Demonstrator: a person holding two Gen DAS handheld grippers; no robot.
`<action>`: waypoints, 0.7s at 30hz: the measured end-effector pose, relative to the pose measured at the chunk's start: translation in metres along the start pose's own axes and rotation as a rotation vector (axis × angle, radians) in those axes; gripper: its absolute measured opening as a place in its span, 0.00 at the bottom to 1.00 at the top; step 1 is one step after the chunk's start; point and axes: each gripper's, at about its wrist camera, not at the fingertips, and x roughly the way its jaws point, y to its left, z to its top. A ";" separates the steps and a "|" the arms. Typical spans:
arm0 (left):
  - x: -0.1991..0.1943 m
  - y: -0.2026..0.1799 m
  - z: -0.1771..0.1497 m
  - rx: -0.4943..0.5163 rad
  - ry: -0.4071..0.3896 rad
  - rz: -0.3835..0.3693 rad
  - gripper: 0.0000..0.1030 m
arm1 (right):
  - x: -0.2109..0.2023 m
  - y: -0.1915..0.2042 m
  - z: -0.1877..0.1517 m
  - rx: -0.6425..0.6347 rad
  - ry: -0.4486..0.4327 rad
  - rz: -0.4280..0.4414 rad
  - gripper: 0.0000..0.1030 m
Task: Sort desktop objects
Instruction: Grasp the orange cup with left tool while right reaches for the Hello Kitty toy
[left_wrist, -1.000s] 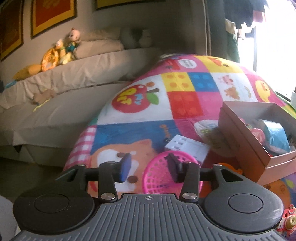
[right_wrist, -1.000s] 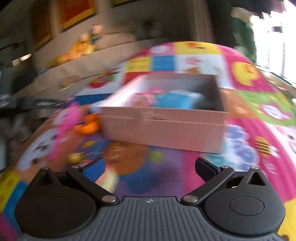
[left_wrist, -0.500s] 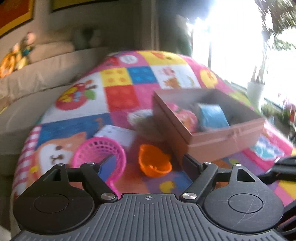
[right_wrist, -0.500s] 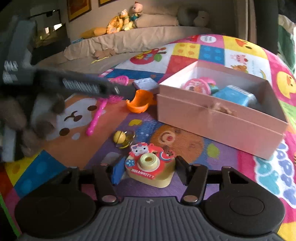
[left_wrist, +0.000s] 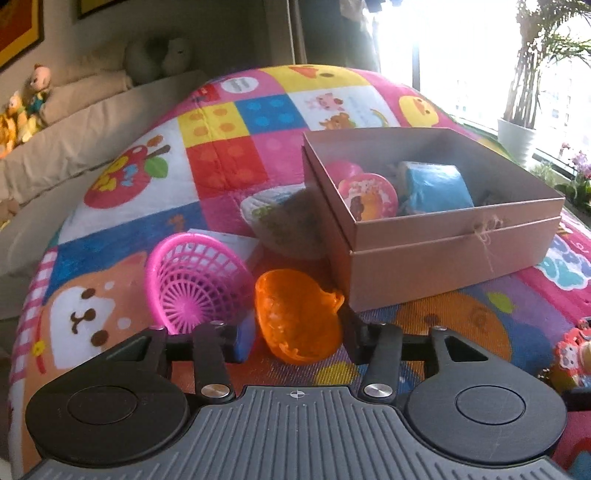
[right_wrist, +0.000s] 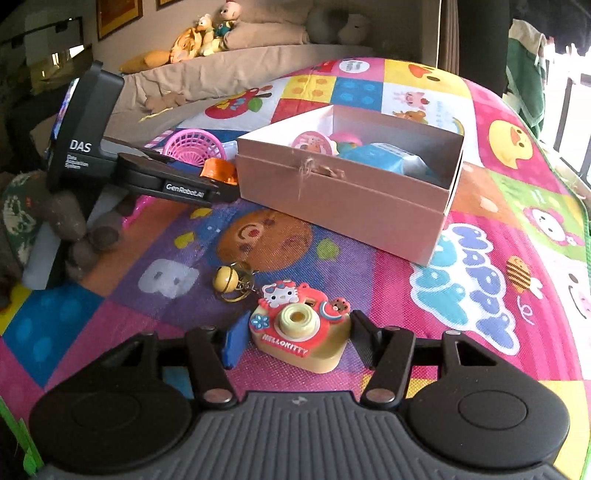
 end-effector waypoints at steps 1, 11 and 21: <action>-0.001 0.001 0.000 -0.001 0.000 -0.001 0.50 | 0.001 0.000 0.001 -0.005 0.000 -0.002 0.57; -0.055 -0.026 -0.038 0.038 0.040 -0.194 0.47 | -0.001 -0.019 0.001 0.005 -0.001 -0.070 0.59; -0.047 -0.033 -0.035 0.045 0.023 -0.102 0.77 | 0.003 -0.021 0.000 0.007 -0.016 -0.077 0.67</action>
